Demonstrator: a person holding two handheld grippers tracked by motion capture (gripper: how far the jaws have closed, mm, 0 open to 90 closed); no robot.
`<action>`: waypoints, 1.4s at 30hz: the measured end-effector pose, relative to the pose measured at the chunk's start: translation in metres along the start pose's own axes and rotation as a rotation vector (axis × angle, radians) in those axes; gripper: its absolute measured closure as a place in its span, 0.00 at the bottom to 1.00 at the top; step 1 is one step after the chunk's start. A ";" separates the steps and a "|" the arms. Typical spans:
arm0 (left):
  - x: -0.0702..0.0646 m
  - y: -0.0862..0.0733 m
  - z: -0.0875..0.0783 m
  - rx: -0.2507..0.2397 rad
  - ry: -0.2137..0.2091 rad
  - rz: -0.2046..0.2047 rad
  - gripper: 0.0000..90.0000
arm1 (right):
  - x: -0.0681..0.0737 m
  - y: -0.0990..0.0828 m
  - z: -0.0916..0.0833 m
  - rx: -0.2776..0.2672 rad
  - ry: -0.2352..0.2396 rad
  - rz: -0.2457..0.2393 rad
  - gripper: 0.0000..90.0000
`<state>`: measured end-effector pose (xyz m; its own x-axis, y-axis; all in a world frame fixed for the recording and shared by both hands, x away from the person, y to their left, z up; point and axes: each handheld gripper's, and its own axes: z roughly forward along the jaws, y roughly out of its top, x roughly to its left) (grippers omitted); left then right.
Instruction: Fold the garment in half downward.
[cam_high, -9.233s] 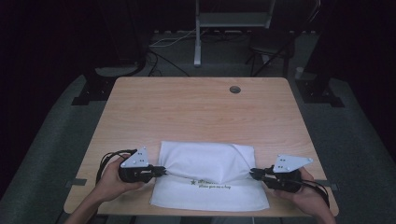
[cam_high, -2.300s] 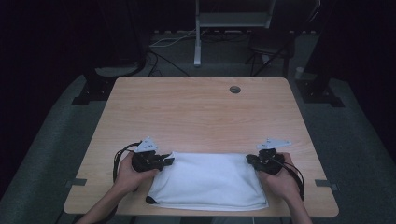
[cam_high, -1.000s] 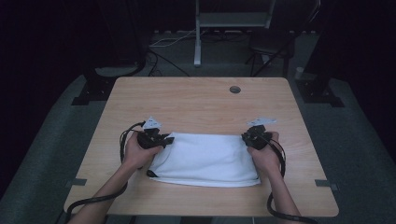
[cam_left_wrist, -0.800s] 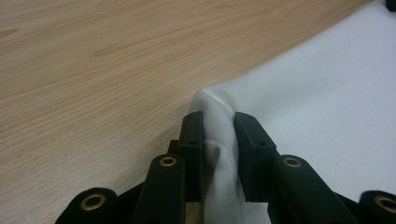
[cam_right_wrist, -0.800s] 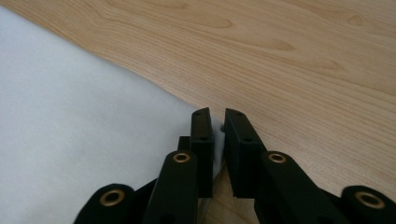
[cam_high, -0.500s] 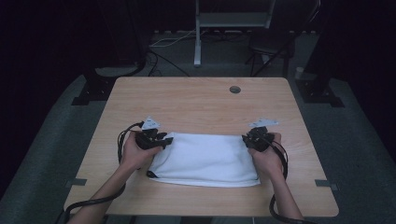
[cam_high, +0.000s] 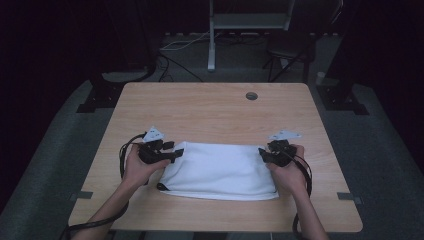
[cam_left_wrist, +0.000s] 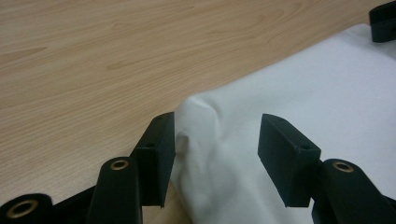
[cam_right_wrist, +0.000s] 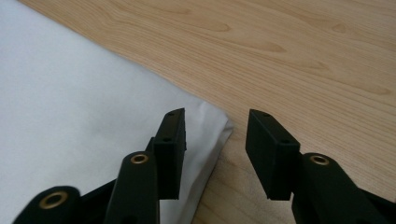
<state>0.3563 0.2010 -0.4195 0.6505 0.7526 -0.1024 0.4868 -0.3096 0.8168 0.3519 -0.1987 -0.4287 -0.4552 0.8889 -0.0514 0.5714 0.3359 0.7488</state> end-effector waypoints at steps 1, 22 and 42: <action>-0.001 -0.001 -0.001 -0.001 -0.003 0.001 0.51 | 0.001 0.000 -0.001 -0.003 0.001 0.001 0.63; -0.014 -0.014 -0.024 -0.085 0.002 -0.008 0.34 | 0.005 -0.019 -0.017 -0.070 0.062 0.038 0.35; -0.021 -0.015 -0.035 -0.112 -0.012 -0.010 0.34 | 0.006 -0.032 -0.034 -0.099 0.092 0.088 0.26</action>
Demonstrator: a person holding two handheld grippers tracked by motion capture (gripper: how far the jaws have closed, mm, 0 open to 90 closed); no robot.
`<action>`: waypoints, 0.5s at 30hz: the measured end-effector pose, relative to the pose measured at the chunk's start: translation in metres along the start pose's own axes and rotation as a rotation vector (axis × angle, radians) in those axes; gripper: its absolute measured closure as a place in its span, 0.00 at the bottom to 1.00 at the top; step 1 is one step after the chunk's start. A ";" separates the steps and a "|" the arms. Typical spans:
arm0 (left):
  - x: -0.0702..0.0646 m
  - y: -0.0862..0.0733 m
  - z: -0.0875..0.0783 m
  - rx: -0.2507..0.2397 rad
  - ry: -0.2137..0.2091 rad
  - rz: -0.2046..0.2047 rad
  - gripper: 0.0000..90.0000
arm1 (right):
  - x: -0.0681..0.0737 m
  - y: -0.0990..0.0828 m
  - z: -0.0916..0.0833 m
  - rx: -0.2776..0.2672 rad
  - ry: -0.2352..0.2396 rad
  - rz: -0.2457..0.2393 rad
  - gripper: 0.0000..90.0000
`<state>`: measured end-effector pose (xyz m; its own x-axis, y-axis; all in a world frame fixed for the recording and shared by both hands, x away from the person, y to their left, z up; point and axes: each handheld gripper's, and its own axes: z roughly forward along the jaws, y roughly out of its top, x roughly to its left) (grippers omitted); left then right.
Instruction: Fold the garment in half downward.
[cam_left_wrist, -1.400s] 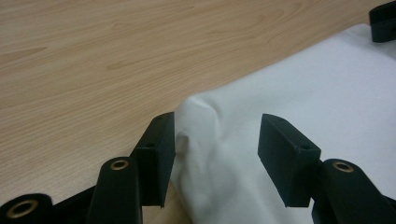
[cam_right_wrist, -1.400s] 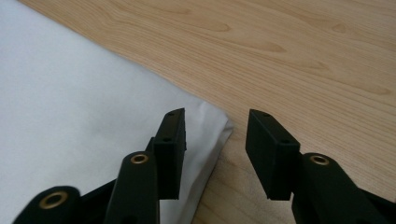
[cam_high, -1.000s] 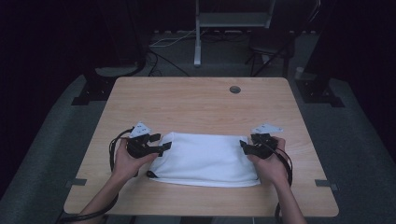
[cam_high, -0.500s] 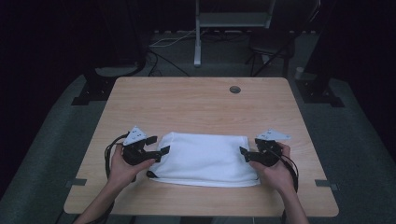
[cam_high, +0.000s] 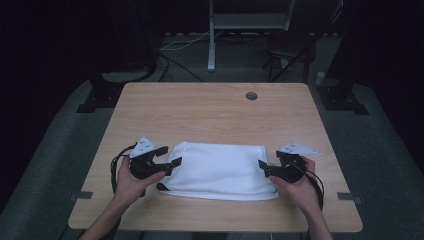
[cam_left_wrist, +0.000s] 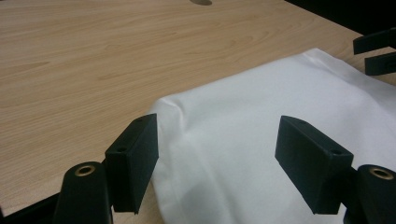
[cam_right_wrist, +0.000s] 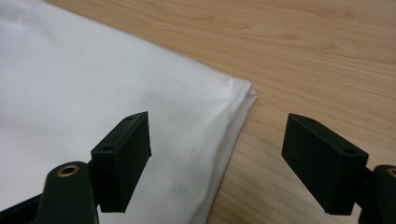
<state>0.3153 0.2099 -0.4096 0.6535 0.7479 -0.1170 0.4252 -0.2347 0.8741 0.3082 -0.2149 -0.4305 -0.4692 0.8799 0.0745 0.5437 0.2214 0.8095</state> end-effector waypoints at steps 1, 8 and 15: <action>0.000 0.000 0.000 -0.001 0.000 0.001 0.34 | 0.000 -0.001 -0.001 -0.001 0.001 0.001 0.26; -0.001 -0.002 -0.002 -0.001 0.002 0.002 0.34 | 0.000 -0.009 -0.006 -0.007 -0.002 0.010 0.26; -0.002 -0.004 -0.004 0.000 0.007 0.001 0.34 | 0.003 -0.016 -0.015 -0.010 0.001 0.011 0.26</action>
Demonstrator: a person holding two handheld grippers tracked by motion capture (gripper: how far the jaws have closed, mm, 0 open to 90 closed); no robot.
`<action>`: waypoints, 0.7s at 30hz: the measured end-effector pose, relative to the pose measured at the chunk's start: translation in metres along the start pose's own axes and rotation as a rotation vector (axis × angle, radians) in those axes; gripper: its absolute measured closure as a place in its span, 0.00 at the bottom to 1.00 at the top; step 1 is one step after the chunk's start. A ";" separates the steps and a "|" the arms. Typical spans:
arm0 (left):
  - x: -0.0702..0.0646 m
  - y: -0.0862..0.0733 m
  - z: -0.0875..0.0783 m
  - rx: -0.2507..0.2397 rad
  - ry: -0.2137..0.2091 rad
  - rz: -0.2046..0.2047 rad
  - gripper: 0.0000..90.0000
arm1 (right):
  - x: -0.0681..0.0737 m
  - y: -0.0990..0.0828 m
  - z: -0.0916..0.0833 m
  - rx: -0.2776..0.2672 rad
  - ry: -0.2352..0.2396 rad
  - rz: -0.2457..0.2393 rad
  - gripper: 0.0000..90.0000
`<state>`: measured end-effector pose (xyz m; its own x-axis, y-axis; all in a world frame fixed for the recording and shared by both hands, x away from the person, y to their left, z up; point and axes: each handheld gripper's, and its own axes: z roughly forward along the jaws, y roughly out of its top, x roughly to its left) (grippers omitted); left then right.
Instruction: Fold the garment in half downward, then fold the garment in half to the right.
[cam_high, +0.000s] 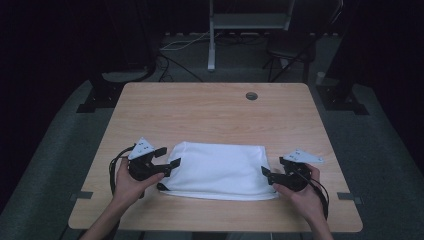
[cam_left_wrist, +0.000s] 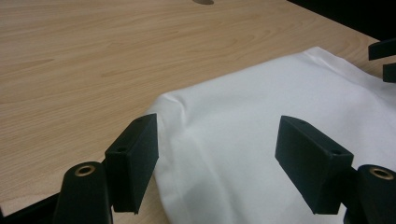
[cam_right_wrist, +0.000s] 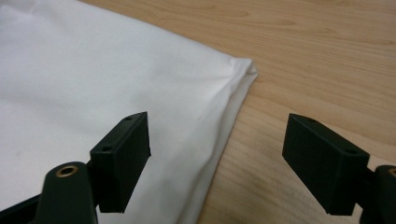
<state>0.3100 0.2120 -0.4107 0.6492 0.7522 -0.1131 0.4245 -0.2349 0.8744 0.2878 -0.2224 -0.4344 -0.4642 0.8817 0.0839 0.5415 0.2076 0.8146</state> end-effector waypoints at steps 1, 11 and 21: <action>-0.001 0.000 0.000 -0.003 -0.003 0.000 0.34 | 0.000 -0.001 -0.001 -0.005 0.001 0.000 0.26; -0.011 -0.005 -0.002 -0.002 -0.050 0.020 0.34 | 0.010 0.017 -0.003 -0.042 0.018 0.005 0.24; -0.024 -0.020 -0.003 0.019 -0.076 0.034 0.34 | 0.036 0.049 0.021 -0.033 0.055 0.032 0.24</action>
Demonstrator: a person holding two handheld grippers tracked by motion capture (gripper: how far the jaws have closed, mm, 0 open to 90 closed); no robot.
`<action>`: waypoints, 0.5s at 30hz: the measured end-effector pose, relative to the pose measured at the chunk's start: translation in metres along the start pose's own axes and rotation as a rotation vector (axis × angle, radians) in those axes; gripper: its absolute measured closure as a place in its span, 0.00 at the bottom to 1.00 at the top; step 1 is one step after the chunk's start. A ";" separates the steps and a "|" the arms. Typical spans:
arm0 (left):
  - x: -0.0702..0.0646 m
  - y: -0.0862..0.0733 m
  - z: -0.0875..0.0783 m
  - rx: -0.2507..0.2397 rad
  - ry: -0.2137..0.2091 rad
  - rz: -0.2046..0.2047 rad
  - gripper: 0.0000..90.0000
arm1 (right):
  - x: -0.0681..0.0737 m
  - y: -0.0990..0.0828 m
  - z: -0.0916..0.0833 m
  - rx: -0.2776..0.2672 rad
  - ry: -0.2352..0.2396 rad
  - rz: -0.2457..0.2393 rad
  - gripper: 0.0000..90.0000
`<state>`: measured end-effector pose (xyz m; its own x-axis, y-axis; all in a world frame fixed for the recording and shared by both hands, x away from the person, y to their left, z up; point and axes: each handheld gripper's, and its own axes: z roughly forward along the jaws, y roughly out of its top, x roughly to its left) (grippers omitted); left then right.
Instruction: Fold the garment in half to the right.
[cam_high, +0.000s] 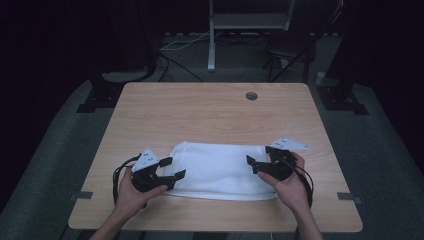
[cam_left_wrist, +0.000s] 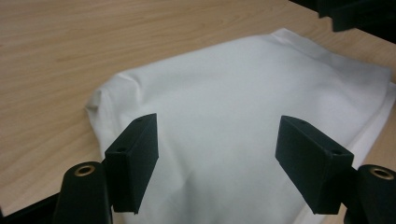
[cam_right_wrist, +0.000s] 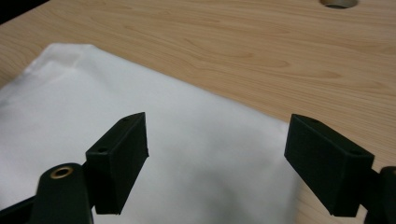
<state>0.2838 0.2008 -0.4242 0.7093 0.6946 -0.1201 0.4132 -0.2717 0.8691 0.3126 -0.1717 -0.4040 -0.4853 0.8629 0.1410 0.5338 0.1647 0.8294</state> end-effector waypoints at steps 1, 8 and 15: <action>-0.001 -0.001 0.000 0.003 -0.003 0.004 0.34 | 0.003 0.002 0.004 0.001 0.005 -0.004 0.24; -0.009 -0.010 0.002 0.034 -0.036 0.019 0.33 | 0.027 0.017 0.032 0.038 0.045 -0.045 0.27; -0.013 -0.015 0.007 0.074 -0.067 0.017 0.33 | 0.049 0.029 0.061 0.091 0.088 -0.083 0.27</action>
<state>0.2719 0.1915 -0.4391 0.7522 0.6440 -0.1394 0.4397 -0.3331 0.8341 0.3464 -0.0953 -0.4057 -0.5871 0.8000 0.1240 0.5476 0.2797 0.7886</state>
